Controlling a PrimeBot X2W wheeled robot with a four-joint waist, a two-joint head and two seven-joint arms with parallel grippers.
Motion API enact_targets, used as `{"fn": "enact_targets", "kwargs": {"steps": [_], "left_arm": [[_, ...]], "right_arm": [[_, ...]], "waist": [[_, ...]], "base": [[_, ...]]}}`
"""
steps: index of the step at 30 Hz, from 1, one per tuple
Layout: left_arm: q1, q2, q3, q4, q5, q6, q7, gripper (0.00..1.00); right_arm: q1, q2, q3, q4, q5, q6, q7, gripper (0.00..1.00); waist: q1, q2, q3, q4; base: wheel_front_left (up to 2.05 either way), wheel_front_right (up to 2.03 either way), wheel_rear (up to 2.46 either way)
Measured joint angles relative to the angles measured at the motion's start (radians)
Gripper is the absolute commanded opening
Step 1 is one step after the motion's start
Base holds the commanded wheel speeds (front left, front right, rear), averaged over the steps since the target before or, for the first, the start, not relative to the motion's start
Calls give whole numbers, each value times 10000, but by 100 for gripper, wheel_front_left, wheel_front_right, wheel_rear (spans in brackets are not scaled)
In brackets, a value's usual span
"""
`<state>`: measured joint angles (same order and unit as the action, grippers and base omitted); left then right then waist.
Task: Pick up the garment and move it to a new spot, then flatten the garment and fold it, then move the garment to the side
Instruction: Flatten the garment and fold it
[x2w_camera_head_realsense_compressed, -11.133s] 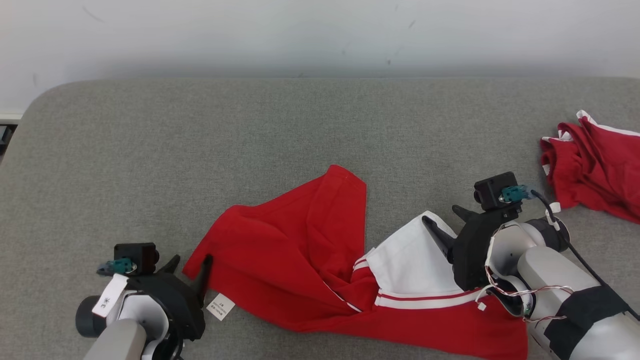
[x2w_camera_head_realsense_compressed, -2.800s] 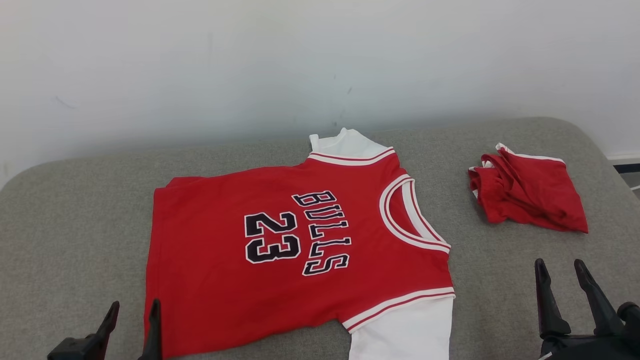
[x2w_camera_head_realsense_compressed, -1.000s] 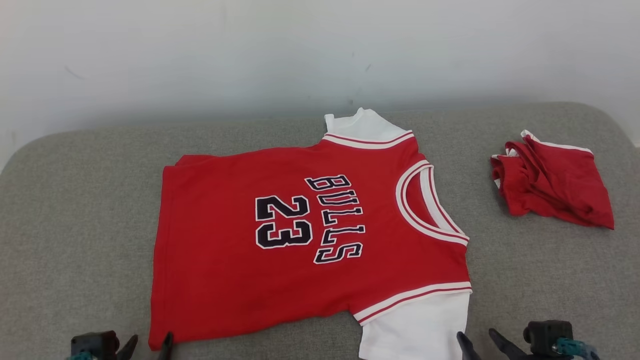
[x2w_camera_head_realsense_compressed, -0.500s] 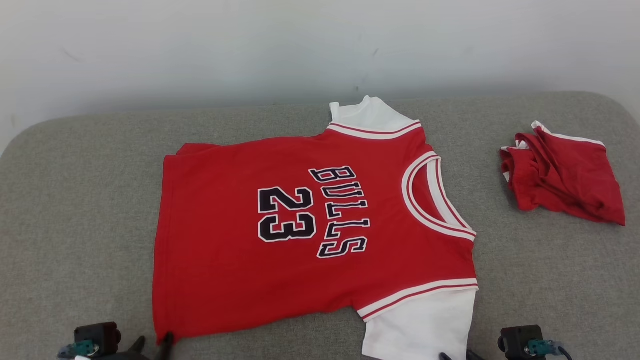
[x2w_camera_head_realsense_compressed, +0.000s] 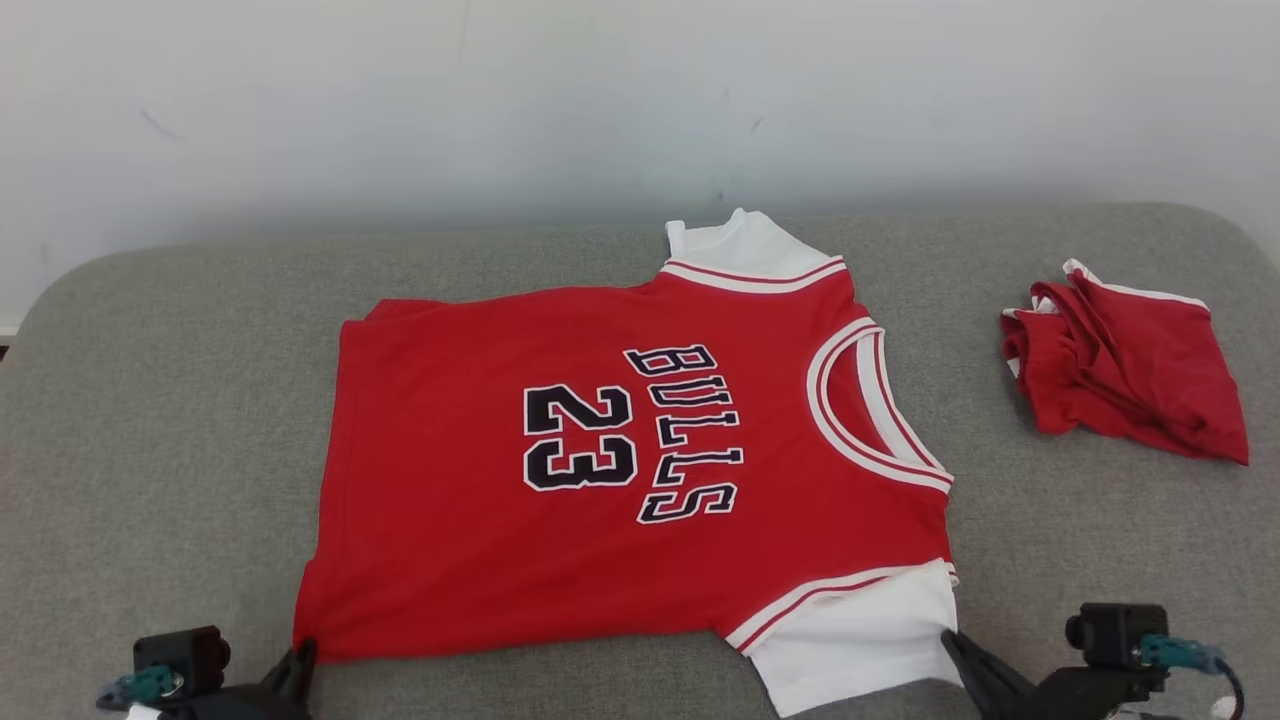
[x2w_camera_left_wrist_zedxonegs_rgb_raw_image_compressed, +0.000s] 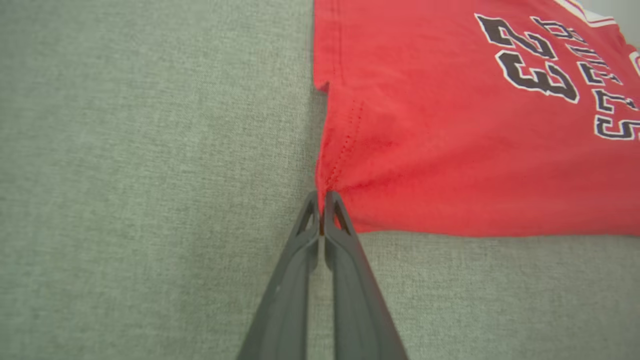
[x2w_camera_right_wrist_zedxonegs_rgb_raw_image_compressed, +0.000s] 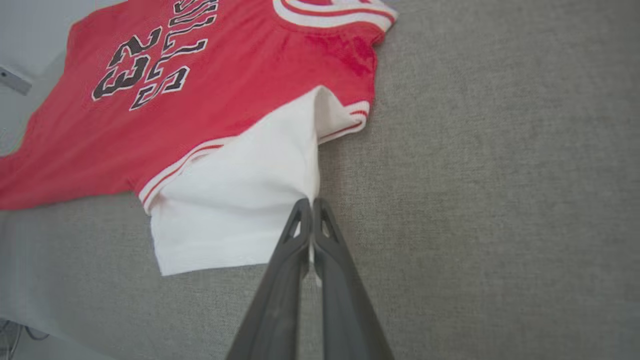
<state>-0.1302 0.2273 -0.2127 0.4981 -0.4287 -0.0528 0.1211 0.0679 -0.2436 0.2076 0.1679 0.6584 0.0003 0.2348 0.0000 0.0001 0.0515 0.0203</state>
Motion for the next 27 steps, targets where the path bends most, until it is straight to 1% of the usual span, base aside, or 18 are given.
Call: {"fn": "enact_targets", "kwargs": {"steps": [6, 10, 14, 17, 20, 26, 27], "left_arm": [[31, -36, 6, -679, -4, -17, -253, 0], [38, -35, -2, -1037, -36, -105, -261, 0], [5, 92, 23, -1220, -153, -194, -157, 0], [-240, 240, 13, -1154, -270, -320, 73, 0], [-709, 293, 8, -955, -368, -437, 309, 0], [-1693, 278, -276, -424, -504, -550, 978, 0], [-1898, 263, -288, -286, -600, -623, 1083, 0]], "right_arm": [[-3, 12, -754, -1072, 1068, 529, -385, 0], [-84, -102, -947, -1421, 1423, 663, -343, 0], [-650, -487, -1039, -1475, 1402, 673, -128, 0], [-1292, -709, -1016, -1300, 1248, 673, 197, 0], [-1969, -765, -826, -940, 1189, 673, 520, 0], [-3493, -763, -493, 309, 1319, 711, 1310, 0], [-3753, -761, -407, 546, 1317, 715, 1450, 0]], "waist": [[0, 0, -128, 4], [0, 0, -186, -3], [0, 0, -159, -3], [0, 0, -52, -11], [0, 0, 88, -12], [1, 0, 446, 34], [1, 0, 504, 51]], "base": [[0, 0, 0], [0, 0, 0], [0, 0, 0], [0, 0, 0], [0, 0, 0], [0, 0, 0], [0, 0, 0]]}}
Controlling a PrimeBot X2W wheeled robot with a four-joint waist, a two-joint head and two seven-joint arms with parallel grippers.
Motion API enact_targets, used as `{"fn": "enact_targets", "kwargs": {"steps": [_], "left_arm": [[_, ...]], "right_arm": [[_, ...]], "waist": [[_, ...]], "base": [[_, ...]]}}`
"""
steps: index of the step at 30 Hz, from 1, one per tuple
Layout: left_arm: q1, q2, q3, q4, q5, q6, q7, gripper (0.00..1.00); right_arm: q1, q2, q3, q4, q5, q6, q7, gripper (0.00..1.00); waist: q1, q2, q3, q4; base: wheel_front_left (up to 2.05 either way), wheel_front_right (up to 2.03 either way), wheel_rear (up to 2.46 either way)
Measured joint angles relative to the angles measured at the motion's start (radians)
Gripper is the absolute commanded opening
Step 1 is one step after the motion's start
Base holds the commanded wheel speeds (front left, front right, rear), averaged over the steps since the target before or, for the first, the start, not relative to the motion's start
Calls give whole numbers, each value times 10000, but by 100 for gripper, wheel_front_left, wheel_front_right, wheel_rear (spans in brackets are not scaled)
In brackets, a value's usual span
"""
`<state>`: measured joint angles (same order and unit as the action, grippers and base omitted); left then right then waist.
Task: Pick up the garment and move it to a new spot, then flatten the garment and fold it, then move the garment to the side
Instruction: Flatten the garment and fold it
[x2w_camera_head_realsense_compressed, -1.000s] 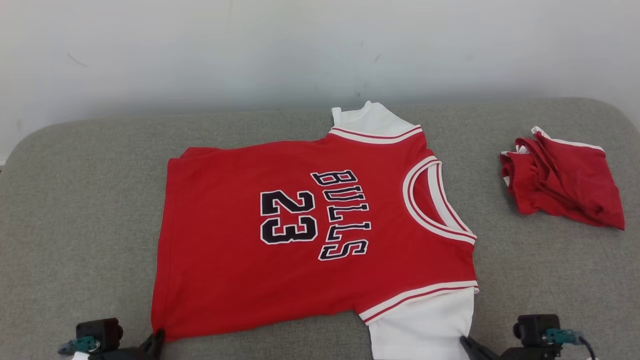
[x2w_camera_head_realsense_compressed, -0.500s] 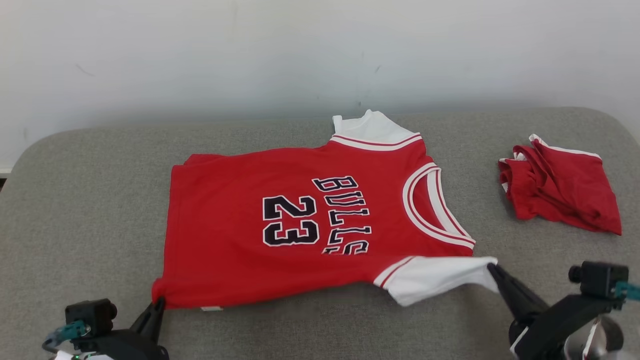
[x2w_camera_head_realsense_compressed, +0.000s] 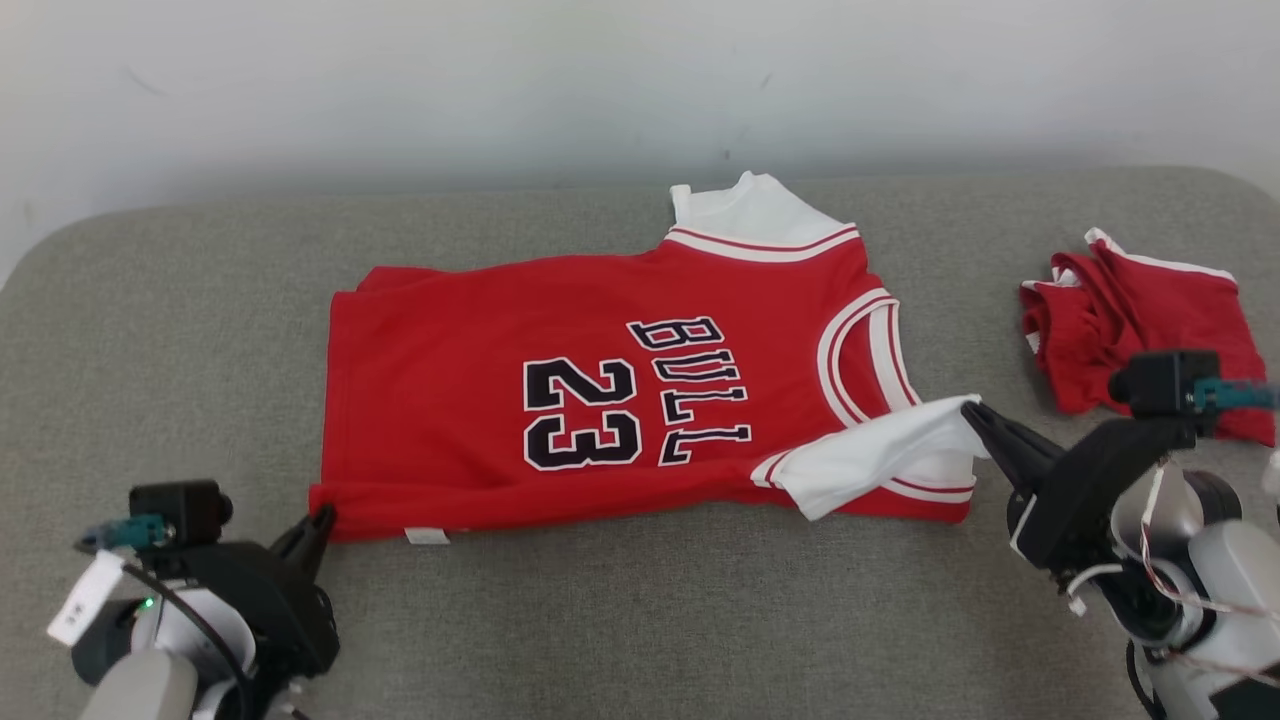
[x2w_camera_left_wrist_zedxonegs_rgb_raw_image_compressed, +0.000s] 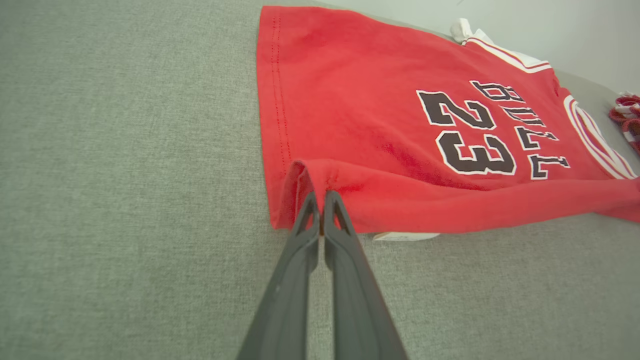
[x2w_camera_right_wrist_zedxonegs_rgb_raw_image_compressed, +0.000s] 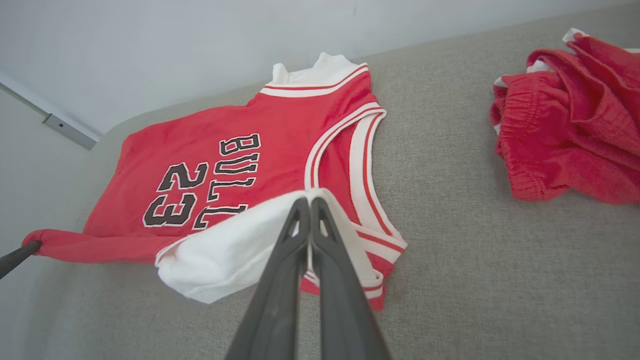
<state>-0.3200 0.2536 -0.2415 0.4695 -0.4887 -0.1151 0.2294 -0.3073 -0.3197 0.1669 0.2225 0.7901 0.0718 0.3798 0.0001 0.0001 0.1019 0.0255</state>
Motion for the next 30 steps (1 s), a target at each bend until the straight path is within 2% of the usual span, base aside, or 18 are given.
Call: {"fn": "enact_targets", "kwargs": {"steps": [8, 15, 23, 24, 25, 26, 27, 30], "left_arm": [[-1319, 71, -240, 1070, -313, -84, 629, 0], [-2039, 33, -339, 1664, -339, -86, 690, 0], [-2615, -17, -617, 2311, -290, -94, 422, 0], [-2628, -27, -667, 2359, -253, -94, 362, 0], [-2637, -35, -681, 2428, -224, -94, 249, 0], [-2649, -23, -690, 2493, -174, -94, 138, 37], [-2670, -8, -713, 2564, -105, -94, 59, 99], [-2824, 4, -696, 2742, -50, -94, -313, 100]], "right_arm": [[-2168, 249, 568, 2117, -167, 42, 704, 0], [-3172, 550, 779, 3264, -472, 75, 658, 0], [-3870, 769, 988, 4240, -830, 151, 86, 0], [-3901, 773, 999, 4362, -844, 163, 31, 5], [-3957, 782, 1022, 4487, -865, 163, -77, 47], [-4010, 800, 1020, 4562, -894, 165, -182, 100], [-4039, 830, 1014, 4608, -903, 176, -318, 100], [-4205, 903, 1009, 4907, -943, 257, -694, 100]], "waist": [[0, 0, 521, 138], [1, 0, 814, 147], [-1, 0, 1115, 90], [-1, 1, 1134, 86], [0, 0, 1149, 83], [-1, 0, 1159, 80], [-1, 0, 1164, 76], [0, 0, 1131, 69]], "base": [[0, 0, 0], [0, 0, 0], [0, 0, 0], [0, 0, 0], [0, 0, 0], [0, 0, 0], [0, 0, 0], [0, 0, 0]]}}
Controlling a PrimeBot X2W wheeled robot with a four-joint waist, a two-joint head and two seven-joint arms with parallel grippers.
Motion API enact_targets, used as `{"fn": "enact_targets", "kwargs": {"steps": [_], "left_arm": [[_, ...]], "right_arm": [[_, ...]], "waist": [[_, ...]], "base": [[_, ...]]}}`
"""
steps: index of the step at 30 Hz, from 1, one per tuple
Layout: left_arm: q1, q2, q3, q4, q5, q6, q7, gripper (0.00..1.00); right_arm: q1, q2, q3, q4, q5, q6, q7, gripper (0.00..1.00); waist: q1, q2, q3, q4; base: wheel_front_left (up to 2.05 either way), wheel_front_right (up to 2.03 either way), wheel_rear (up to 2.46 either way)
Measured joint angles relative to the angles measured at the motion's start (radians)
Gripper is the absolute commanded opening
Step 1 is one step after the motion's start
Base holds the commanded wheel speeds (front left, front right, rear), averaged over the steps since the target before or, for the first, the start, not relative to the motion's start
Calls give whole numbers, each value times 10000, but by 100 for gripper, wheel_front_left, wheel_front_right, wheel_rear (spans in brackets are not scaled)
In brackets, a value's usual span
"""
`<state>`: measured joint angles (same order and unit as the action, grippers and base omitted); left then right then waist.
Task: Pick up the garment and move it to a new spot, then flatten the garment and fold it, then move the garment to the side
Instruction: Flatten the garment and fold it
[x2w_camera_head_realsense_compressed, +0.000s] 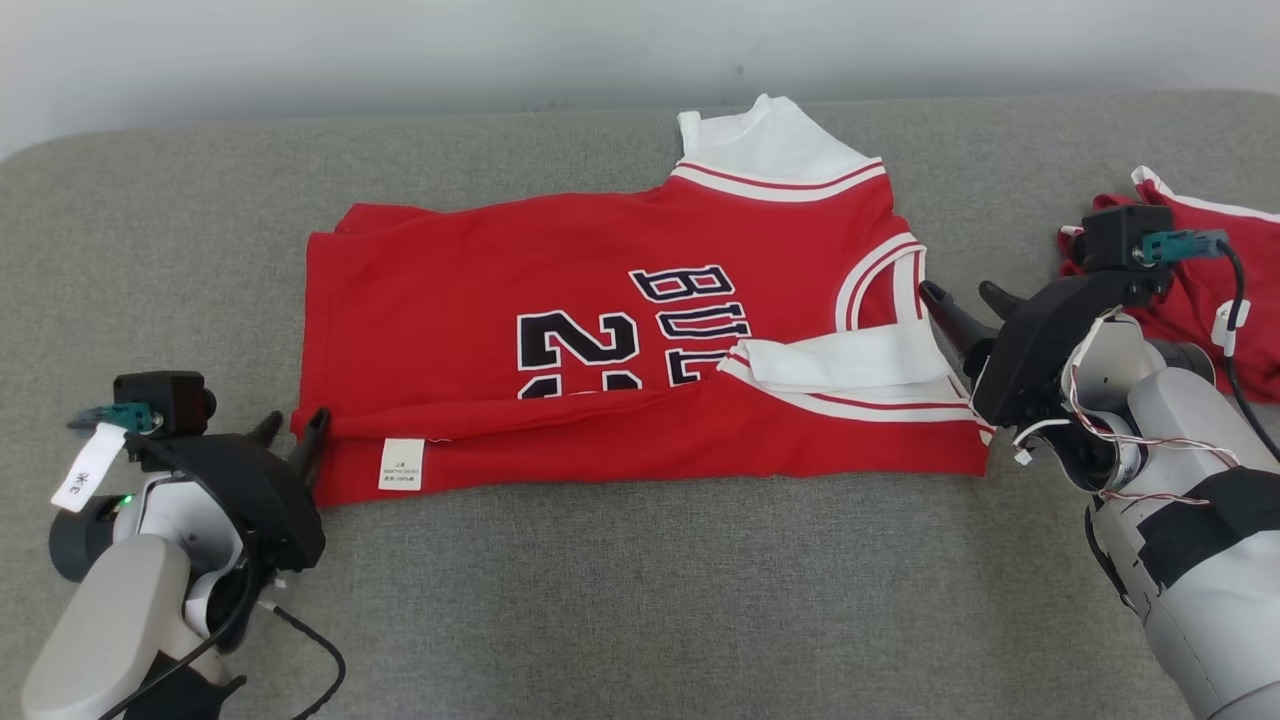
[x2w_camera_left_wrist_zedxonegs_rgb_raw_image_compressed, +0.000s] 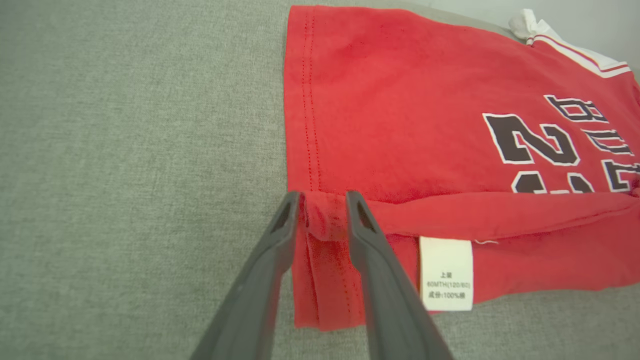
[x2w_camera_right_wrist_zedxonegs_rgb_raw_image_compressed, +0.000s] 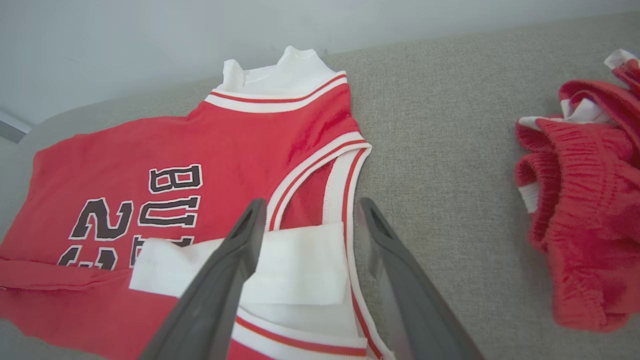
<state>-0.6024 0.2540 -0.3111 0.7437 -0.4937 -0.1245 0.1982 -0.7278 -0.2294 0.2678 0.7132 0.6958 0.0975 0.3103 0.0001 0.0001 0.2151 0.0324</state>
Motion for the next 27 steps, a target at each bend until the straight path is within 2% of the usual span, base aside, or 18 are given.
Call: {"fn": "enact_targets", "kwargs": {"steps": [9, 11, 16, 27], "left_arm": [[134, -94, 15, 46, 309, 19, -1394, 100], [640, -196, 48, -222, 372, 115, -2011, 100], [1552, -347, -23, -499, 447, 282, -2755, 100], [2088, -362, 4, -531, 470, 393, -3450, 100]], "right_arm": [[207, -6, -165, 142, 4, 171, -1348, 100], [869, -113, -109, -119, -6, 182, -1854, 100], [1955, -276, 73, -614, -163, 228, -2589, 100], [3095, -617, 704, -1089, -1024, 259, -3409, 100]], "waist": [[-1, 0, -350, -14], [-2, -1, -501, 10], [-2, 0, -671, 66], [-2, -2, -773, 43]], "base": [[0, 0, 0], [0, 0, 0], [0, 0, 0], [0, 0, 0]]}}
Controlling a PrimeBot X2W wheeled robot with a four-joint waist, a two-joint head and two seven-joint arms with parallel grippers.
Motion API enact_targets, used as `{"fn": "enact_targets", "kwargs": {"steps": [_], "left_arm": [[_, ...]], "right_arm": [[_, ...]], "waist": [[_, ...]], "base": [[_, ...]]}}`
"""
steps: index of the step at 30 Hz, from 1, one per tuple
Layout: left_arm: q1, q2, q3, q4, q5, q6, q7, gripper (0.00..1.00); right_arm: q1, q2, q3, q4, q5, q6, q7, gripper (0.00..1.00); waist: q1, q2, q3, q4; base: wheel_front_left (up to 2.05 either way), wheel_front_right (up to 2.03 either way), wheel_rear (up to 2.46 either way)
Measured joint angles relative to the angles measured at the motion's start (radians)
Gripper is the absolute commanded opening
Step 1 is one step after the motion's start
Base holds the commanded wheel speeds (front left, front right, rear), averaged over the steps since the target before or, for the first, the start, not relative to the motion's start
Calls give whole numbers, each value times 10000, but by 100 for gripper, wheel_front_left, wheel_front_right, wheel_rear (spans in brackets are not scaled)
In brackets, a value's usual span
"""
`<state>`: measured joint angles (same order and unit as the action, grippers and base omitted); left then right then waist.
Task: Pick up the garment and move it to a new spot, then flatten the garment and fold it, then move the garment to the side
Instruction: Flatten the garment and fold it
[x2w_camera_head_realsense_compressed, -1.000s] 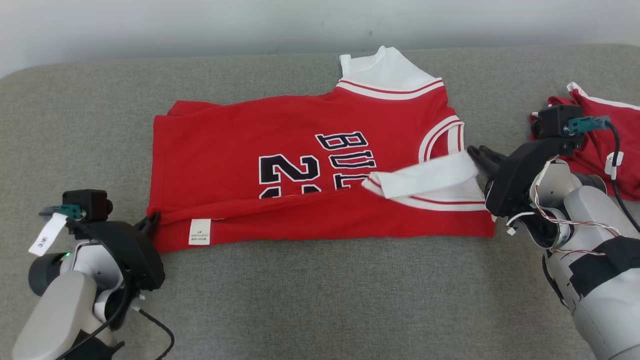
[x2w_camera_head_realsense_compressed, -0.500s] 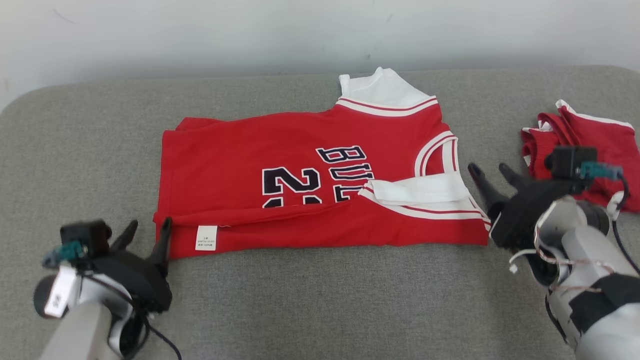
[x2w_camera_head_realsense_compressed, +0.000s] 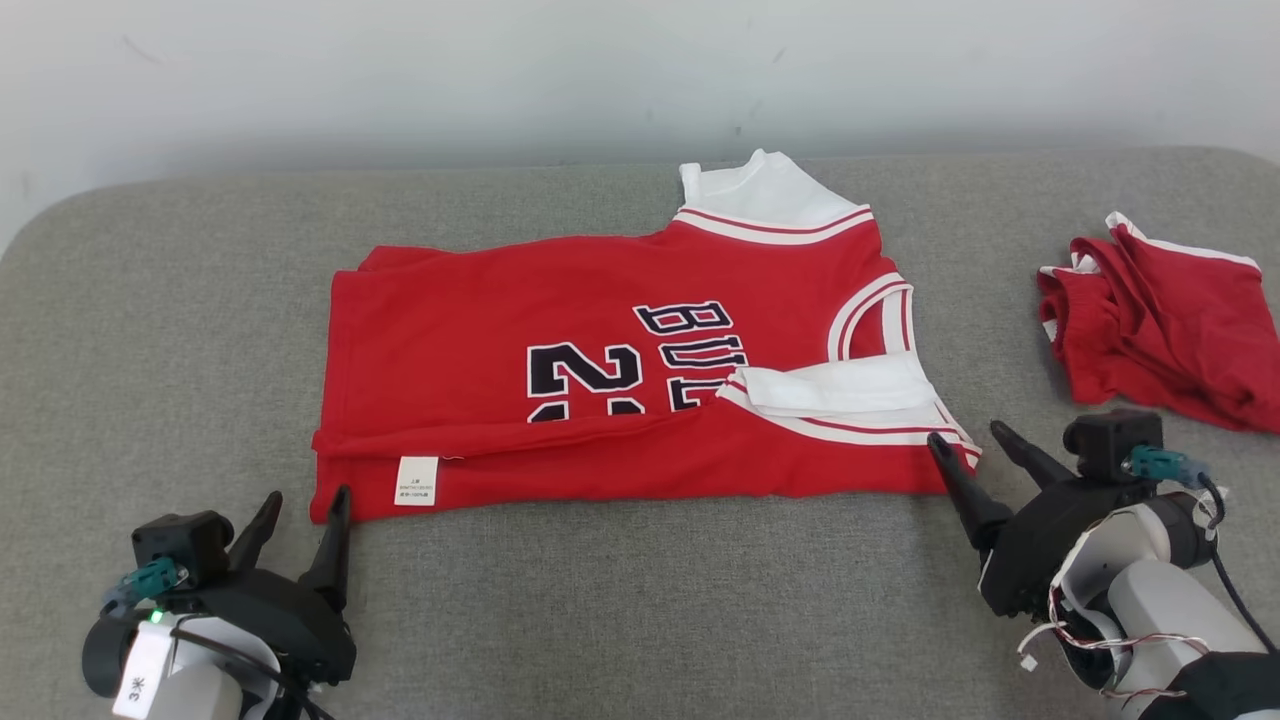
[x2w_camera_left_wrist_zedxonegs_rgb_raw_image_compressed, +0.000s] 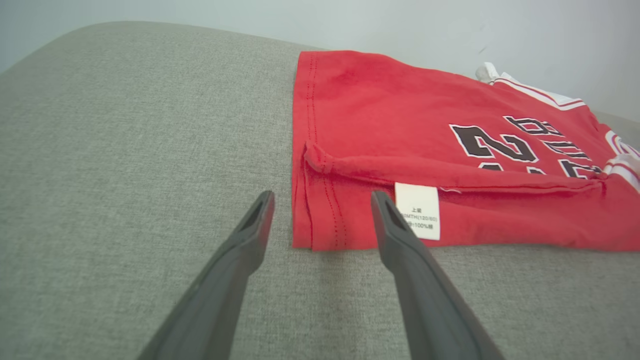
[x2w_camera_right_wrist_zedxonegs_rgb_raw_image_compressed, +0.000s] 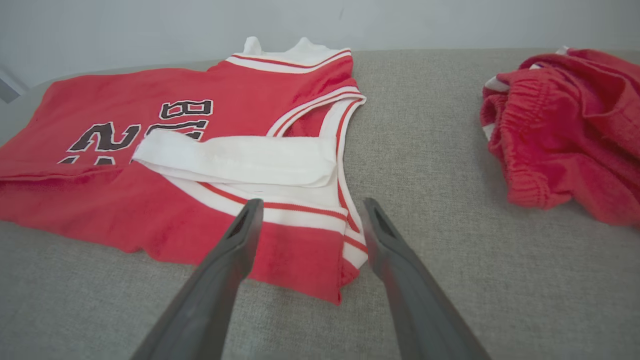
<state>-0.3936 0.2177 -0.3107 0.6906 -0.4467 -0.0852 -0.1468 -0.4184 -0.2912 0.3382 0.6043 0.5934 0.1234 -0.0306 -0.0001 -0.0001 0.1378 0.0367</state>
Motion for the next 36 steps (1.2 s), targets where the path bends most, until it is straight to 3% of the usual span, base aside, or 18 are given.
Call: {"fn": "enact_targets", "kwargs": {"steps": [10, 24, 25, 26, 27, 28, 29, 36], "left_arm": [[-80, -61, -163, 318, 35, -31, -46, 100], [-531, -186, -253, 1133, 29, -121, 71, 100], [-616, -205, -274, 1229, 29, -121, 113, 100], [-693, -213, -284, 1294, 29, -127, 113, 69], [-750, -219, -291, 1348, 29, -132, 113, 69], [-798, -226, -297, 1398, 29, -132, 113, 18], [-834, -228, -328, 1425, 31, -136, 113, 0], [-885, -326, -518, 1691, 48, -215, 94, 0]], "right_arm": [[-20, -104, 453, 71, -662, -198, -48, 100], [-222, 144, 650, 420, -748, -500, 140, 100], [-223, 157, 660, 447, -748, -502, 188, 84], [-223, 169, 673, 466, -748, -500, 219, 31], [-225, 171, 690, 481, -748, -500, 219, 31], [-231, 174, 702, 493, -748, -500, 221, 0], [-238, 174, 702, 520, -748, -500, 221, 0], [-266, 182, 619, 723, -688, -481, 169, 0]], "waist": [[1, 0, 243, -26], [2, 0, 573, -61], [2, 1, 581, -64], [2, 1, 587, -67], [2, 1, 591, -70], [2, 1, 593, -73], [2, 1, 594, -73], [2, 1, 481, -13]], "base": [[0, 0, 0], [0, 0, 0], [0, 0, 0], [0, 0, 0], [0, 0, 0], [0, 0, 0], [0, 0, 0], [0, 0, 0]]}}
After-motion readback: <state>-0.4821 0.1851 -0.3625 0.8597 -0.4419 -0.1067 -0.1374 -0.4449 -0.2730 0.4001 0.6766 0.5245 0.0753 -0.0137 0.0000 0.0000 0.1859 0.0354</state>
